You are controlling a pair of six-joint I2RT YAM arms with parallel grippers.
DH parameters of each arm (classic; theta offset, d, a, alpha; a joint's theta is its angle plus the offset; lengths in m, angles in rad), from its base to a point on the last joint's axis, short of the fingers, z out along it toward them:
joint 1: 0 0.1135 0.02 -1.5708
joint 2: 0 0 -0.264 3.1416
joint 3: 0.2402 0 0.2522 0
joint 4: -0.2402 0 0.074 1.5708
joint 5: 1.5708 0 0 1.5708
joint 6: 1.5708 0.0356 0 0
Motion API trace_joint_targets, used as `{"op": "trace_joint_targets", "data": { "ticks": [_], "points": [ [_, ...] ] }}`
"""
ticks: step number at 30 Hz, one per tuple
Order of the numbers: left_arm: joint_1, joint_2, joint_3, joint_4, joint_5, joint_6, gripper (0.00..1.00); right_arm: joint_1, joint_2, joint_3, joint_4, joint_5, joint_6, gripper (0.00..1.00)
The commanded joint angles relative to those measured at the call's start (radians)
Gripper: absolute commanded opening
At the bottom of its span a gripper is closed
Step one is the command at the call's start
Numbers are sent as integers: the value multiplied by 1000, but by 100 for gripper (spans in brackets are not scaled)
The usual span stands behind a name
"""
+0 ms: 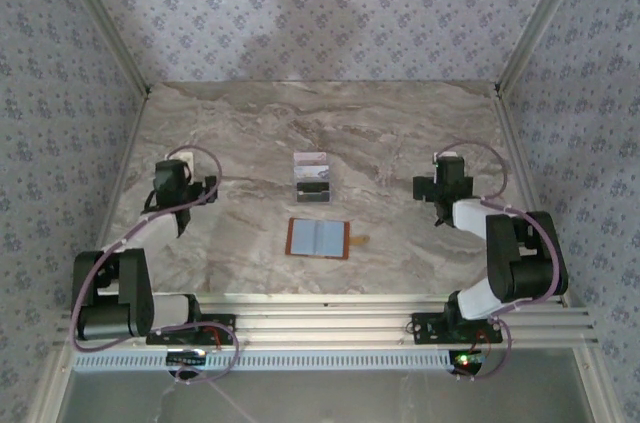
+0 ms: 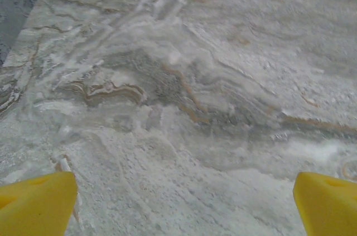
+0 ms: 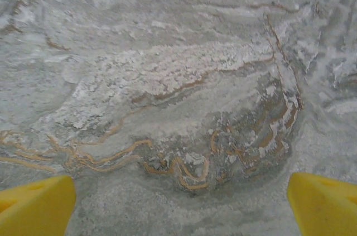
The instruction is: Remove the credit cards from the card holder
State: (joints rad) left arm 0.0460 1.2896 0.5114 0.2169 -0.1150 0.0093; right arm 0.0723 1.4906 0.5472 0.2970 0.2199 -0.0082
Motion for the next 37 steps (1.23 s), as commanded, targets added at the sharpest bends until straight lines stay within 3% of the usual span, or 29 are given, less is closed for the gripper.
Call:
{"op": "trace_joint_targets", "data": {
  "ticks": [1,6,12,16,17,20,37],
  "points": [
    [36,-6,-61,288,89,-56,100,-35,-27,-63,313,-64,-55,100],
    [65,75,-131,525,199,-103,100,-74,-4,-103,398,-164,-42,100],
    [55,196,-96,566,255,-70,98,-98,32,-166,529,-216,-33,100],
    [-17,255,-109,636,126,-29,100,-107,34,-161,521,-231,-27,100],
    [-20,239,-92,574,113,-29,100,-107,33,-158,513,-221,-21,100],
    [-41,243,-97,590,58,-23,99,-109,35,-156,513,-212,-18,100],
    [-37,247,-99,599,66,-26,100,-104,34,-155,513,-207,-21,100]
  ]
}}
